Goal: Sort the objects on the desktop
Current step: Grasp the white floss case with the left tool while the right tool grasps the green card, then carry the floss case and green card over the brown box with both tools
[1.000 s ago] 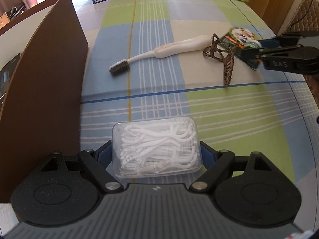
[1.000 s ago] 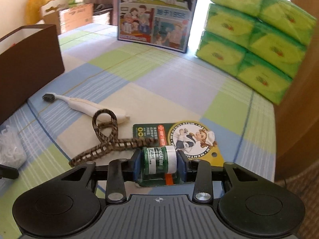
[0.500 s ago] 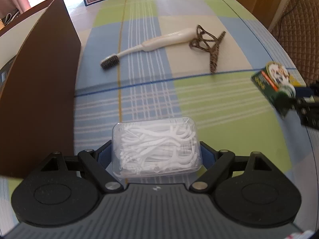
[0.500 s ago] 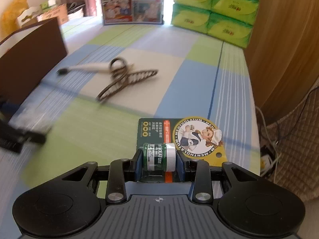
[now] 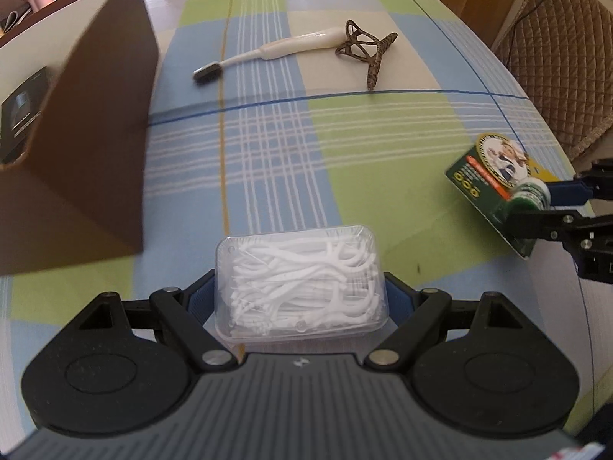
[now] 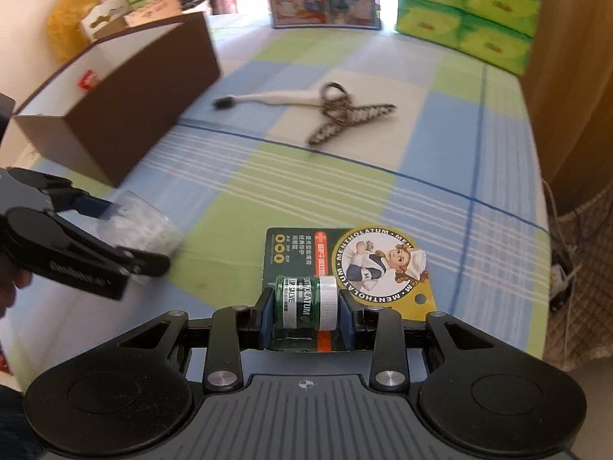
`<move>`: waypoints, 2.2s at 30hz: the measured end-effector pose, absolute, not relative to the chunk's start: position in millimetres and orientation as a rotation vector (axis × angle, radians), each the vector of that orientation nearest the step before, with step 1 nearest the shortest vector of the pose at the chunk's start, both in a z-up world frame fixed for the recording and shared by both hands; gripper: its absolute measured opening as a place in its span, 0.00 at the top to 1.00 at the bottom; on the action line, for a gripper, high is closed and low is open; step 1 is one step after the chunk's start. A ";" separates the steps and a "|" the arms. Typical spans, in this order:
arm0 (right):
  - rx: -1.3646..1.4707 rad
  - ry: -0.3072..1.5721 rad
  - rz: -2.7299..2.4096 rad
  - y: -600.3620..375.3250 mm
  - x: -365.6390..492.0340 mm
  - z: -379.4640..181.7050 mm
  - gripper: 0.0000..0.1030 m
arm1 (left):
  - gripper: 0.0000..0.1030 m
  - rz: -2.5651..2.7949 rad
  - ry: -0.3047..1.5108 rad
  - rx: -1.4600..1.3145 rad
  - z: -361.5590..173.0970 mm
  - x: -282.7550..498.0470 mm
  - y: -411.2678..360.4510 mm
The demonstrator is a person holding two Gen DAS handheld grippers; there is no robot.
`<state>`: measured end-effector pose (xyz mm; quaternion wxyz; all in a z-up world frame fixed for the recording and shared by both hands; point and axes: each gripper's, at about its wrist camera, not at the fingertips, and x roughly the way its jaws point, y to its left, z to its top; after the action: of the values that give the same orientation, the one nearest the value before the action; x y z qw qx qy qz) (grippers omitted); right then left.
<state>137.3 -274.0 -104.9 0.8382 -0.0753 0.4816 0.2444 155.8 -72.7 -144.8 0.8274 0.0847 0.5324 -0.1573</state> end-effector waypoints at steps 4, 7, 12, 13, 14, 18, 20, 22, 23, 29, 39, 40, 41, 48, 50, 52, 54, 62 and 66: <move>-0.161 1.011 0.561 -258.1 131.0 -93.3 0.69 | 0.18 -0.326 1.120 0.158 -135.4 140.5 -59.8; -0.168 1.002 0.597 -245.7 126.1 -86.0 0.69 | 0.18 -0.316 1.110 0.141 -129.0 130.1 -49.0; -0.174 0.988 0.647 -227.2 115.4 -76.6 0.69 | 0.18 -0.291 1.087 0.110 -115.6 115.4 -26.9; -0.177 0.983 0.660 -222.5 112.2 -74.5 0.69 | 0.18 -0.285 1.081 0.105 -113.1 112.6 -22.1; -0.180 0.981 0.669 -218.3 109.8 -73.1 0.69 | 0.18 -0.277 1.075 0.101 -110.4 110.1 -17.0; -0.189 0.978 0.707 -200.5 100.7 -68.9 0.69 | 0.18 -0.246 1.052 0.076 -99.6 101.4 3.9; -0.192 0.974 0.726 -192.0 96.5 -66.6 0.69 | 0.18 -0.230 1.040 0.064 -93.9 97.2 14.8; -0.193 0.968 0.748 -183.6 92.9 -63.6 0.69 | 0.18 -0.215 1.032 0.051 -87.8 93.2 25.6; -0.194 0.965 0.761 -178.8 90.8 -61.5 0.69 | 0.18 -0.209 1.026 0.044 -84.7 91.5 30.3; -0.205 0.925 0.848 -147.9 79.3 -47.7 0.69 | 0.18 -0.169 0.975 0.006 -62.0 83.5 62.4; -0.178 0.844 0.956 -99.7 79.4 -22.1 0.69 | 0.18 -0.076 0.881 -0.034 -25.6 87.5 120.4; -0.176 0.830 0.962 -95.1 81.2 -18.5 0.69 | 0.18 -0.069 0.871 -0.038 -22.7 89.4 127.4; -0.174 0.819 0.967 -90.9 83.2 -15.1 0.69 | 0.18 -0.063 0.860 -0.042 -19.1 92.1 133.3; -0.166 0.746 0.977 -54.8 107.2 2.9 0.69 | 0.18 -0.050 0.788 -0.035 0.9 122.3 165.6; -0.166 0.735 0.971 -43.3 116.6 6.1 0.69 | 0.18 -0.051 0.770 -0.020 5.0 135.0 171.6; -0.162 0.728 0.963 -32.6 127.4 7.5 0.69 | 0.18 -0.058 0.761 -0.015 8.3 149.5 178.3; -0.165 0.724 0.954 -21.2 138.2 8.0 0.69 | 0.18 -0.069 0.754 -0.012 11.4 163.3 185.3; -0.185 0.739 0.894 20.7 173.7 -3.6 0.69 | 0.18 -0.098 0.792 0.027 3.4 218.2 210.1; -0.182 0.775 0.857 36.4 184.7 -14.7 0.69 | 0.18 -0.115 0.853 0.039 -15.4 242.5 218.0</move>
<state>184.7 36.4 -14.7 0.8338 -0.0861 0.3656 0.4046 242.5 218.0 -15.4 0.9086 0.0187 0.4134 -0.0560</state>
